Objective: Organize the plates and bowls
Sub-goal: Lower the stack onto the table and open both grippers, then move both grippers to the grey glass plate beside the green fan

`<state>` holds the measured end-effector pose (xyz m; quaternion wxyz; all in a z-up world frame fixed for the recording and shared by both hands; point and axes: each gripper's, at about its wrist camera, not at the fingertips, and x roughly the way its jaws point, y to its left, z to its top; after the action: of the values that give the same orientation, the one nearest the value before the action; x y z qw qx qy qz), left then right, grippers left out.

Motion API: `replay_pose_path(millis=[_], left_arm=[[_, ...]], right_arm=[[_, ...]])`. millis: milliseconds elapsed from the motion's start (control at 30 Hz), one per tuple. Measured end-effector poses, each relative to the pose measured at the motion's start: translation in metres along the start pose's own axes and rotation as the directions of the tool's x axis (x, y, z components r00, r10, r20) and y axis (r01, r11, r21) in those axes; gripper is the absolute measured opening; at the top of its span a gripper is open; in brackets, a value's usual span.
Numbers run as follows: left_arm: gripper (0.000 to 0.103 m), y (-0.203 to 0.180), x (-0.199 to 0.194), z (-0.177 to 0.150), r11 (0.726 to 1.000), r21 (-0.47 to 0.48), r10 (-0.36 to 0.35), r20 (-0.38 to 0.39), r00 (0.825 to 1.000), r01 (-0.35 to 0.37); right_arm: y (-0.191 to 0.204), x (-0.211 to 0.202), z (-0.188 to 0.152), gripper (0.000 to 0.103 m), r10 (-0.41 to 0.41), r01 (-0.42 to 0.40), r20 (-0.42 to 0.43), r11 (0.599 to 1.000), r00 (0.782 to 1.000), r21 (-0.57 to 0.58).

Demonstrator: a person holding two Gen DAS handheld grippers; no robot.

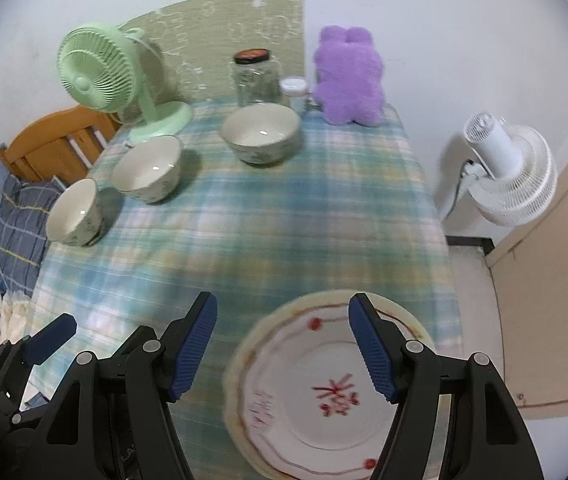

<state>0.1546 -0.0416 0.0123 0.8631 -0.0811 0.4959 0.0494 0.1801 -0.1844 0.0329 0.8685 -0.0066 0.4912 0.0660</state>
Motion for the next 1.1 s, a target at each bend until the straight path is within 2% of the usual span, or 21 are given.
replay_pose_path(millis=[200,400,633,900,1100], left_arm=[[0.083,0.046,0.009,0.017,1.0,0.018,-0.006,-0.012,1.0,0.007],[0.083,0.093,0.016,0.038,0.995,0.104,-0.007,0.001,1.0,0.007],[0.082,0.139,0.027,0.065,0.987,0.164,-0.01,0.014,1.0,0.008],[0.077,0.179,0.043,0.094,0.985,0.175,-0.02,0.055,0.998,0.01],[0.075,0.201,0.064,0.115,0.986,0.165,-0.002,0.062,0.998,-0.008]], right_arm=[[0.049,0.011,0.011,0.071,-0.025,0.025,-0.004,1.0,1.0,-0.009],[0.096,0.022,0.019,0.071,-0.037,0.037,-0.005,0.998,0.999,0.045],[0.146,0.032,0.028,0.072,-0.041,0.037,0.026,0.991,0.999,0.131],[0.192,0.048,0.051,0.072,-0.107,0.097,0.065,0.987,0.992,0.131],[0.218,0.072,0.071,0.072,-0.079,0.069,0.063,0.987,0.995,0.148]])
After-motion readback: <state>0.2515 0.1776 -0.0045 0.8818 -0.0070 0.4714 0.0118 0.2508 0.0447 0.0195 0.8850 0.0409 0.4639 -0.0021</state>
